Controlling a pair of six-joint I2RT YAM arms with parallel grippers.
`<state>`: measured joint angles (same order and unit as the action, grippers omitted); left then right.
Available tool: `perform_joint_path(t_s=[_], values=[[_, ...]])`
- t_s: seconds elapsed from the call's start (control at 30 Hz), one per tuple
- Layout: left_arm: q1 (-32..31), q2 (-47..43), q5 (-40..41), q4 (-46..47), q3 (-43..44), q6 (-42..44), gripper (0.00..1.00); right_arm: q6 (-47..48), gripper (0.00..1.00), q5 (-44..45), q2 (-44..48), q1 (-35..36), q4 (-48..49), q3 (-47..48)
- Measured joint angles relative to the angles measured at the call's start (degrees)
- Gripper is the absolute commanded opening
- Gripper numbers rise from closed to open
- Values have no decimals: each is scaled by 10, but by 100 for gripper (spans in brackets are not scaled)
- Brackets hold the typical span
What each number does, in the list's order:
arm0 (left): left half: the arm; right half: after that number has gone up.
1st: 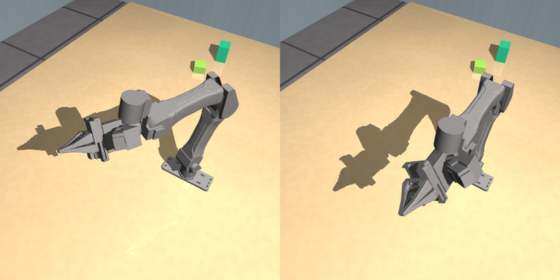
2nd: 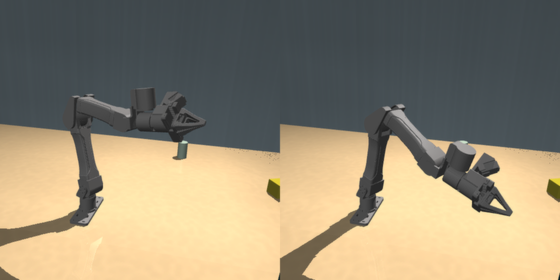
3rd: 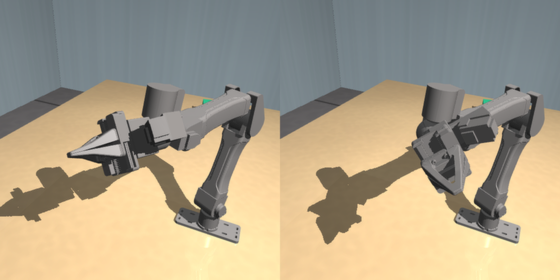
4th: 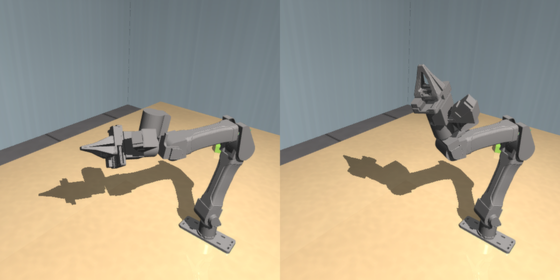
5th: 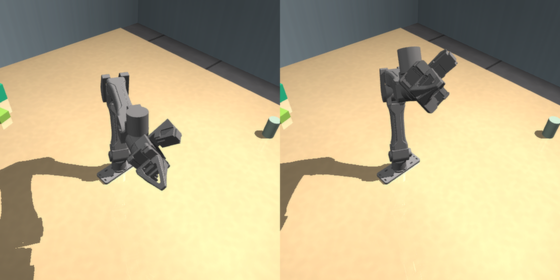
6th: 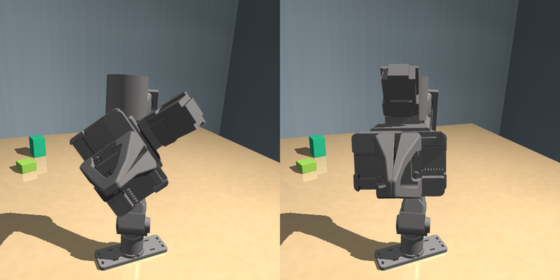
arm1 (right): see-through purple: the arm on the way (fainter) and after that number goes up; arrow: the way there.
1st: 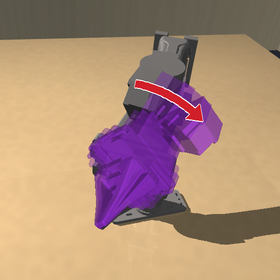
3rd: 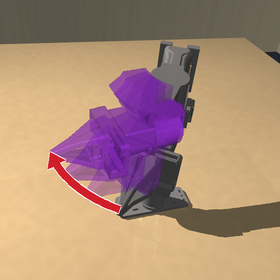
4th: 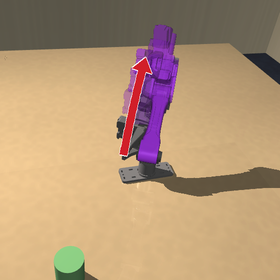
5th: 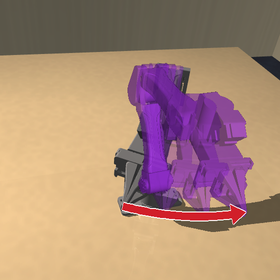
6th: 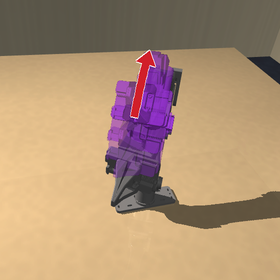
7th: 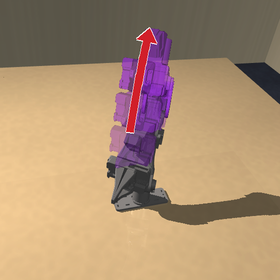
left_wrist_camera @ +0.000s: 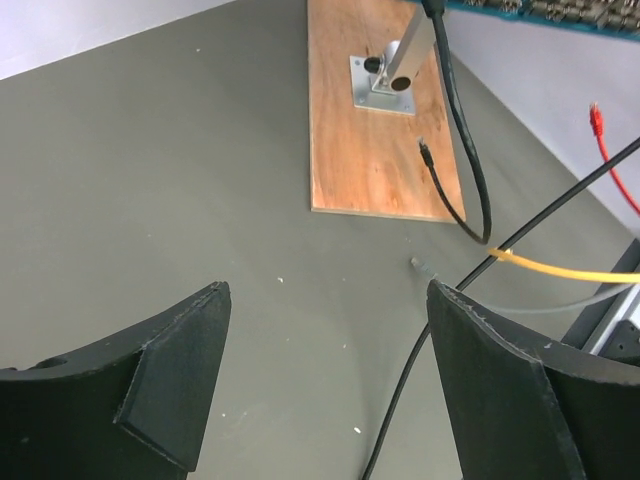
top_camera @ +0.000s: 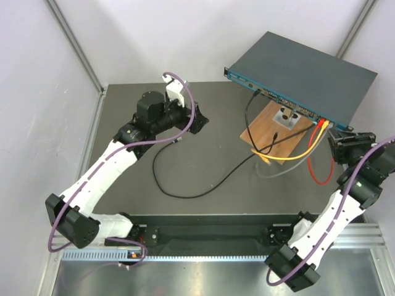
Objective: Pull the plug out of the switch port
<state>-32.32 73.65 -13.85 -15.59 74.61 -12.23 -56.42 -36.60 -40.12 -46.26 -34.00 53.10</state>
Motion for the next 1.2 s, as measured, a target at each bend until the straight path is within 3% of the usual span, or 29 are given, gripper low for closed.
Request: perform_joint_path(t_s=[0.3, 0.83, 1.2], values=[[-17, 0, 12, -12, -4, 35, 83, -33, 50, -12, -8, -1, 39, -2], [-22, -1, 15, -21, -8, 49, 82, -71, 37, -21, -38, -2, 121, -15], [-21, 0, 15, -22, -10, 49, 82, -77, 36, -21, -19, -2, 135, -51]])
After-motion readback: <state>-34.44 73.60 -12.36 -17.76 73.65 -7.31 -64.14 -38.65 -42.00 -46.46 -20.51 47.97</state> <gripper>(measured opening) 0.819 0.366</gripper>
